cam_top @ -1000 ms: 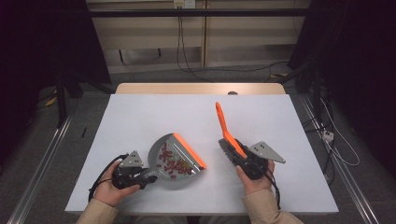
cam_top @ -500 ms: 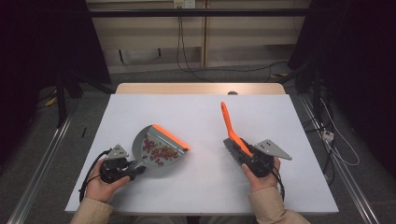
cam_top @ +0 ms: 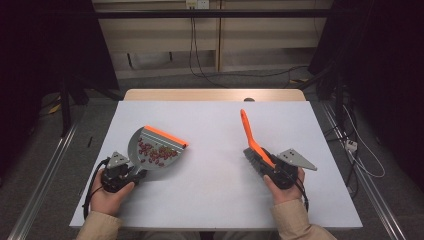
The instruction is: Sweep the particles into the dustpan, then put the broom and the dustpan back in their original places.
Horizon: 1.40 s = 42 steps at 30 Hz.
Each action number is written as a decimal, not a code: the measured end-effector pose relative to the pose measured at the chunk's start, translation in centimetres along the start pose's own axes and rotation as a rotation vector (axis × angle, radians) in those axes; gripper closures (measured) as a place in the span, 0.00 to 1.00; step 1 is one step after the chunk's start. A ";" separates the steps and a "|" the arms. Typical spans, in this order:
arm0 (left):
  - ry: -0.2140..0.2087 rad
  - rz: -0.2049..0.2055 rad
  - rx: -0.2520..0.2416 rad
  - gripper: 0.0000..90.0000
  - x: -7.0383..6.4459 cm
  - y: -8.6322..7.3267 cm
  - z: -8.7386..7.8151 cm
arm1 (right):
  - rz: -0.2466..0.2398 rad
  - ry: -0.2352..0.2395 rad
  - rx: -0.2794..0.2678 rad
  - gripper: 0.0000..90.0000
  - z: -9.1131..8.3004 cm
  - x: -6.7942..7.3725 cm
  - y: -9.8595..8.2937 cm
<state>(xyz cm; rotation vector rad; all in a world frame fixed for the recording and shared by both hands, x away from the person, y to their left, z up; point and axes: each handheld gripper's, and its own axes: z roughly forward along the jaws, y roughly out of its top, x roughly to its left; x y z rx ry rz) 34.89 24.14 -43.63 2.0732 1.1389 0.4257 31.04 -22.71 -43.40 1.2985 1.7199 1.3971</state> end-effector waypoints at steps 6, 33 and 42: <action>0.015 -0.045 0.006 0.71 0.1 -0.2 0.5 | 0.005 0.014 0.013 0.79 -0.2 -0.1 -0.2; -0.084 -0.064 -0.009 0.58 -0.7 -0.5 1.0 | 0.097 0.022 0.124 0.77 0.7 -2.7 -1.1; -0.147 -0.039 -0.001 0.46 -1.6 -0.8 0.8 | 0.112 -0.004 0.153 0.72 0.5 -3.8 -1.5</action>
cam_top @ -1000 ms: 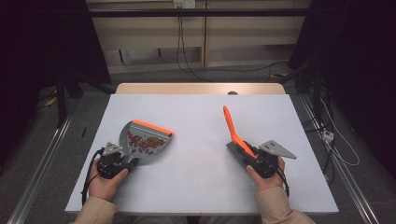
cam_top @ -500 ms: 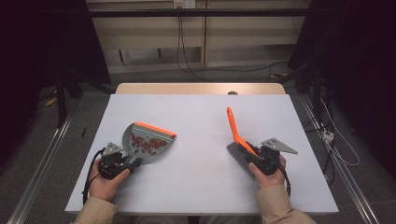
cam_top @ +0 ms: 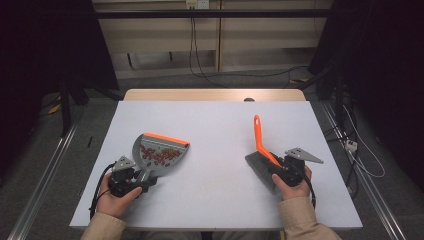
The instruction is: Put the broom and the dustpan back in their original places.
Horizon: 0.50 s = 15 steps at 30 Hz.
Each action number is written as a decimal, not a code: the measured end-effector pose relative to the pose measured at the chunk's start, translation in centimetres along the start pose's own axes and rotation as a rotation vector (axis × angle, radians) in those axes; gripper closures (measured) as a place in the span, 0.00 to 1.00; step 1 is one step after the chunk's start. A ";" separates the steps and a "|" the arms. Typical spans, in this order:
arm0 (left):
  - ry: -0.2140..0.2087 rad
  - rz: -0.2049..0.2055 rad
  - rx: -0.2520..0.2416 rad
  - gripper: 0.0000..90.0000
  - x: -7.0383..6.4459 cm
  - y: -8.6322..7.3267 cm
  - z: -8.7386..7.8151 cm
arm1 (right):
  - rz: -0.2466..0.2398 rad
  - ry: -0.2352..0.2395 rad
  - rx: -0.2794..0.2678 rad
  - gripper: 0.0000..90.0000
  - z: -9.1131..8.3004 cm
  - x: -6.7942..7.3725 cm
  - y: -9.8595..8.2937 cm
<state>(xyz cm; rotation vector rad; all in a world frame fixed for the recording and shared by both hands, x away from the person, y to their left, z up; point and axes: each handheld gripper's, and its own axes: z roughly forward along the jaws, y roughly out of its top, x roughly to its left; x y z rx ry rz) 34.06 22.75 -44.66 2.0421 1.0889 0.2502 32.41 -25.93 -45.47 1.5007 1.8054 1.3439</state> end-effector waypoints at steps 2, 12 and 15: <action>-0.007 -0.002 -0.009 0.40 0.1 0.0 -0.2 | -0.010 -0.004 0.009 0.70 0.0 -0.1 0.0; -0.025 0.011 -0.144 0.10 1.4 0.0 -2.6 | -0.063 -0.034 0.083 0.29 -0.4 -1.0 -0.3; -0.060 0.038 -0.179 0.09 1.7 0.5 -3.0 | -0.076 -0.020 0.053 0.23 -1.1 -1.2 -0.2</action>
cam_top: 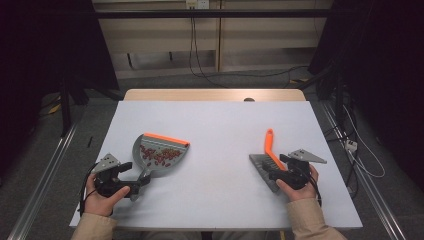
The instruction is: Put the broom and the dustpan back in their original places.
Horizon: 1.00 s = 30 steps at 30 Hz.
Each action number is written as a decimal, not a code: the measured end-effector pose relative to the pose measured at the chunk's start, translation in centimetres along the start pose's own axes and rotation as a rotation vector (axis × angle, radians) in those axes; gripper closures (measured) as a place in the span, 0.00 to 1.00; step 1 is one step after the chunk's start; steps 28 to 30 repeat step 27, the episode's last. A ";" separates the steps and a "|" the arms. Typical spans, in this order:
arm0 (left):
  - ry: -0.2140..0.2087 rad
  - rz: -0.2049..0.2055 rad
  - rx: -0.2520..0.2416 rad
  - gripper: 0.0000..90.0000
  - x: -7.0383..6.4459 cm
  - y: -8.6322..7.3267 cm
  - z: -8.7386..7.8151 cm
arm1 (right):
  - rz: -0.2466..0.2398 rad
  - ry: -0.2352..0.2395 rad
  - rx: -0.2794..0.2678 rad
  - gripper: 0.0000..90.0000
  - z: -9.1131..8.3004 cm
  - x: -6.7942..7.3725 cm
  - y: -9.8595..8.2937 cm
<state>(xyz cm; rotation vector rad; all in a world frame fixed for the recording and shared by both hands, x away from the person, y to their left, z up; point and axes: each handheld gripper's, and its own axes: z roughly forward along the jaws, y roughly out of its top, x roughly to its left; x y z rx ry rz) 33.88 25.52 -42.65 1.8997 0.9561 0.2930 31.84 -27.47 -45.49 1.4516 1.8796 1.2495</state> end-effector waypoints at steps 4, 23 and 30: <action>-0.039 0.035 -0.052 0.08 0.1 0.3 -0.2 | -0.083 0.045 -0.030 0.14 -1.2 0.0 0.3; -0.093 0.063 -0.162 0.07 1.1 0.3 -0.7 | -0.135 0.065 -0.031 0.06 -4.3 -0.9 -1.9; -0.096 0.063 -0.169 0.07 1.2 0.3 -0.8 | -0.131 0.061 -0.043 0.07 -4.3 -1.1 -1.8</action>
